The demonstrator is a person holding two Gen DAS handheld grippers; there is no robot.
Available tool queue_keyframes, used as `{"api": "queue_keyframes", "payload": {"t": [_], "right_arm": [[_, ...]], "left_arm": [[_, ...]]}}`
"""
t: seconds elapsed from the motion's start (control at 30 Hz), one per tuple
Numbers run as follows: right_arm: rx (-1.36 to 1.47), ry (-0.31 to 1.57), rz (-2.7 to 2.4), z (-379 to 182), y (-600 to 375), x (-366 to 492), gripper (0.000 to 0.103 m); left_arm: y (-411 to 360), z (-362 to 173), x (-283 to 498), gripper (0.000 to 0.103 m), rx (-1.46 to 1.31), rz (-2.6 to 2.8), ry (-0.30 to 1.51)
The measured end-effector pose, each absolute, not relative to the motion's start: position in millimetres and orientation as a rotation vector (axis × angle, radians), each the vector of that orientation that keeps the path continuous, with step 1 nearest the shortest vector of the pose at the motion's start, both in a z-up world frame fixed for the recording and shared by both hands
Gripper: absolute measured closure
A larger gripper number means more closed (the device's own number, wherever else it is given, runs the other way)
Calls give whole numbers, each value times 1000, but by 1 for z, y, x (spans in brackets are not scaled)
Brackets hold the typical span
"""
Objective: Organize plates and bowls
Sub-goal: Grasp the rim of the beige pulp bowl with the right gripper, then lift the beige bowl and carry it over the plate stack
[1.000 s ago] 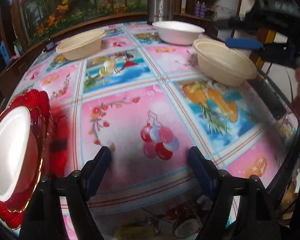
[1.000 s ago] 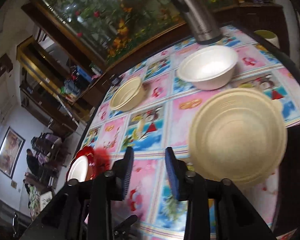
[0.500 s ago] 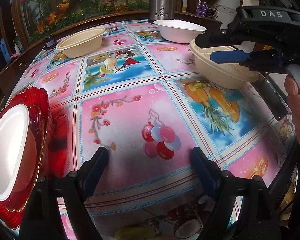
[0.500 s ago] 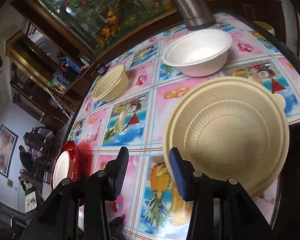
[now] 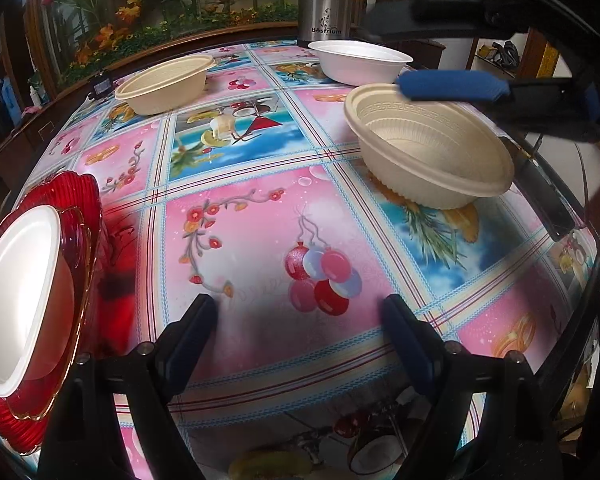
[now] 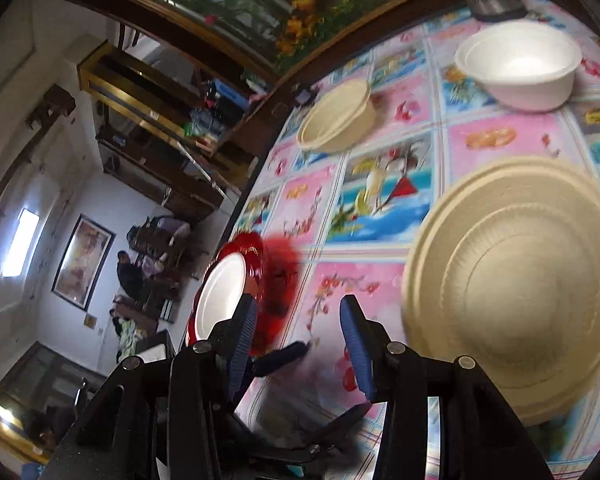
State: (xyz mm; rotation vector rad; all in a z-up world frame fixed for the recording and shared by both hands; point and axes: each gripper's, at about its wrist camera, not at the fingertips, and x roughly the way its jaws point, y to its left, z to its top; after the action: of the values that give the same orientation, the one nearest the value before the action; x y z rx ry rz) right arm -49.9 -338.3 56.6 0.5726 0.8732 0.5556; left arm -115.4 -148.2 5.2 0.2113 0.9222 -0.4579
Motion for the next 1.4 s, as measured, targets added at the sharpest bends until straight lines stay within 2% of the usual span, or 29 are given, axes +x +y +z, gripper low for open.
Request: {"api": "queue_keyframes", "payload": {"t": [0.17,0.5,0.67,0.8,1.17,1.4], "right_arm": [[516,771,261,72,-385,-63,56],[631,813,23,41,-458,-71,56],[648,847,86,31,-452,-73,56],[642,863,121,26,-441,-69,71],[559,877,191,29,-413,-69,71],[562,870,196,27,-421,-74,71]], "left_arm": [[-148,5,-115,18,205,-463,922],[-148,5,-114,18,207,-462,922],[-148,5,-114,18,211,-457,922],[-148,5,-114,18,211,-454,922],[-141,12,-113,18,146,-481,938],[-131,49,-95,21,-18,-519,924]]}}
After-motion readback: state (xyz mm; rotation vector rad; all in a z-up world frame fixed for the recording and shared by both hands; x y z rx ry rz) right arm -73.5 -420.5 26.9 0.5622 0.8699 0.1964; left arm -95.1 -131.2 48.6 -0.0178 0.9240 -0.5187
